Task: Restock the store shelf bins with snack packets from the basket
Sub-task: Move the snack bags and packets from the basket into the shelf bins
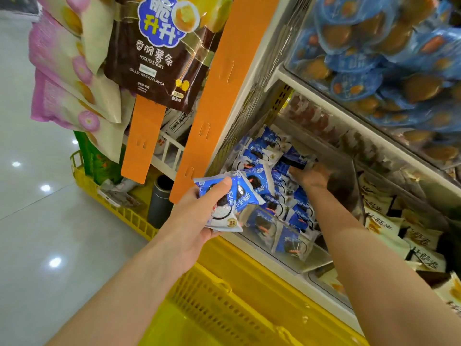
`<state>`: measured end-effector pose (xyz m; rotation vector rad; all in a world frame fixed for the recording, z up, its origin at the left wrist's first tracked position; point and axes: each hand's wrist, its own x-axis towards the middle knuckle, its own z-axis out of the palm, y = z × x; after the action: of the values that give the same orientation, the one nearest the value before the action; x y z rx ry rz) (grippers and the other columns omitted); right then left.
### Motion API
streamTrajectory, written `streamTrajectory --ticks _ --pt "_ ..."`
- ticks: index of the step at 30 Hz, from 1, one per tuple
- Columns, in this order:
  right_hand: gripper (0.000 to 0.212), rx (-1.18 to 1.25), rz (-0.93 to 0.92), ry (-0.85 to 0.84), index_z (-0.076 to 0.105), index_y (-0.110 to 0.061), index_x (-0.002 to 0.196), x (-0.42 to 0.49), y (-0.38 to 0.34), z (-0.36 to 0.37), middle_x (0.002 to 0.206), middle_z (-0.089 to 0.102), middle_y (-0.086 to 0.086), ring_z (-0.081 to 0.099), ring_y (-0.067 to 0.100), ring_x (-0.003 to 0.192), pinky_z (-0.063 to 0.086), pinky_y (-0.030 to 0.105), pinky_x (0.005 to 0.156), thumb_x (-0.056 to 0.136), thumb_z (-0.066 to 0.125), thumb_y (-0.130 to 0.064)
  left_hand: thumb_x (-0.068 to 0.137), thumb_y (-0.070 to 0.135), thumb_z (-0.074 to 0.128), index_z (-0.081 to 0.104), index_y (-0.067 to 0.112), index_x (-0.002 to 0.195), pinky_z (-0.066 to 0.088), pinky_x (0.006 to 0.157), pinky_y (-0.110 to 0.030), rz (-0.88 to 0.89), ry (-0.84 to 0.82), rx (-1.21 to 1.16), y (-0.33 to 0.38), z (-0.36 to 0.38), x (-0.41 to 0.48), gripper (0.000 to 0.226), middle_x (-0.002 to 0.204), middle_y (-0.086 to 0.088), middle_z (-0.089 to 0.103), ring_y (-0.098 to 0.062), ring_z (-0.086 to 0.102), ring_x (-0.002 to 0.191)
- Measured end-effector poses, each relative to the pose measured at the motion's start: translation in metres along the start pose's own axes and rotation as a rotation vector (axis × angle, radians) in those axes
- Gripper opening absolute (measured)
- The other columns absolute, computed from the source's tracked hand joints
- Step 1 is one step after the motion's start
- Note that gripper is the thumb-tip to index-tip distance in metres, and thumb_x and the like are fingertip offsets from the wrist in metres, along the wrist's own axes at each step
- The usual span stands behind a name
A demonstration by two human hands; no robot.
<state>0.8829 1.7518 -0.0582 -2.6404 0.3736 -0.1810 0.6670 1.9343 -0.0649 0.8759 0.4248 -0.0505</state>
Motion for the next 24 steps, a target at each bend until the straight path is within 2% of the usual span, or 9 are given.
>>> streamTrajectory --ticks 3,4,6,8,12,16,19,22,24 --pt "0.083 -0.052 -0.062 0.089 0.015 0.002 0.146 -0.018 -0.007 -0.012 0.153 0.020 0.021 0.022 0.035 0.140 0.021 0.042 0.115 0.090 0.058 -0.041 0.055 0.036 0.067 0.057 0.018 0.115 0.054 0.082 -0.047 -0.010 -0.016 -0.034 -0.001 0.002 -0.001 0.063 0.096 -0.012 0.071 -0.023 0.068 0.081" --pt "0.077 0.007 -0.136 0.120 0.019 0.001 0.145 -0.029 -0.012 -0.018 0.151 0.024 0.022 0.030 0.032 0.137 0.026 0.042 0.113 0.092 0.055 -0.040 0.055 0.036 0.066 0.056 0.016 0.116 0.054 0.081 -0.047 -0.014 -0.023 -0.042 -0.001 0.003 -0.001 0.065 0.097 -0.013 0.071 -0.024 0.068 0.083" --pt "0.047 0.248 -0.313 0.091 0.046 -0.004 0.127 -0.062 -0.021 -0.032 0.127 0.055 0.018 0.059 0.017 0.099 0.049 0.030 0.084 0.094 0.050 -0.037 0.059 0.035 0.066 0.055 0.014 0.119 0.056 0.078 -0.046 -0.022 -0.039 -0.058 -0.002 0.004 -0.003 0.065 0.100 -0.015 0.070 -0.027 0.068 0.086" --pt "0.038 0.312 -0.436 -0.122 0.059 -0.012 0.104 -0.099 -0.026 -0.042 0.101 0.066 0.010 0.060 0.010 0.077 0.050 0.027 0.071 0.096 0.042 -0.045 0.060 0.034 0.066 0.058 0.013 0.117 0.058 0.070 -0.043 -0.021 -0.055 -0.071 -0.001 0.005 -0.005 0.061 0.098 -0.015 0.071 -0.027 0.069 0.084" --pt "0.041 0.196 -0.425 -0.640 0.065 -0.015 0.106 -0.149 -0.027 -0.054 0.104 0.069 0.001 0.064 0.001 0.083 0.055 0.017 0.065 0.092 0.047 -0.049 0.067 0.035 0.065 0.060 0.013 0.112 0.059 0.066 -0.041 0.014 -0.081 -0.013 -0.004 0.007 -0.011 0.051 0.093 -0.013 0.073 -0.025 0.071 0.079" --pt "0.012 0.216 -0.378 -0.766 0.067 -0.024 0.092 -0.152 -0.022 -0.069 0.088 0.074 -0.005 0.068 0.000 0.074 0.054 0.012 0.064 0.086 0.064 -0.034 0.077 0.035 0.063 0.060 0.018 0.113 0.059 0.070 -0.043 0.023 -0.085 0.044 -0.005 0.009 -0.015 0.040 0.090 -0.010 0.074 -0.027 0.071 0.081" --pt "0.025 0.249 -0.297 -0.666 0.068 -0.020 0.099 -0.133 -0.015 -0.082 0.094 0.073 -0.002 0.068 0.007 0.080 0.056 0.020 0.075 0.083 0.065 -0.038 0.087 0.028 0.057 0.059 0.015 0.112 0.059 0.057 -0.036 0.022 -0.097 0.059 -0.006 0.009 -0.019 0.027 0.091 -0.013 0.072 -0.023 0.072 0.071" --pt "0.036 0.354 -0.202 -0.356 0.066 -0.006 0.102 -0.097 -0.003 -0.084 0.086 0.068 0.006 0.059 0.016 0.069 0.050 0.030 0.068 0.083 0.067 -0.037 0.092 0.021 0.052 0.056 0.012 0.109 0.057 0.048 -0.032 0.007 -0.056 0.044 -0.006 0.011 -0.019 0.020 0.093 -0.015 0.065 -0.023 0.068 0.062" --pt "0.045 0.391 -0.140 -0.168 0.060 0.002 0.110 -0.073 0.008 -0.077 0.097 0.064 0.014 0.059 0.024 0.080 0.050 0.041 0.076 0.081 0.071 -0.031 0.094 0.016 0.048 0.054 0.010 0.106 0.055 0.048 -0.031 -0.017 -0.054 0.015 -0.004 0.014 -0.017 0.014 0.091 -0.014 0.062 -0.025 0.062 0.068"
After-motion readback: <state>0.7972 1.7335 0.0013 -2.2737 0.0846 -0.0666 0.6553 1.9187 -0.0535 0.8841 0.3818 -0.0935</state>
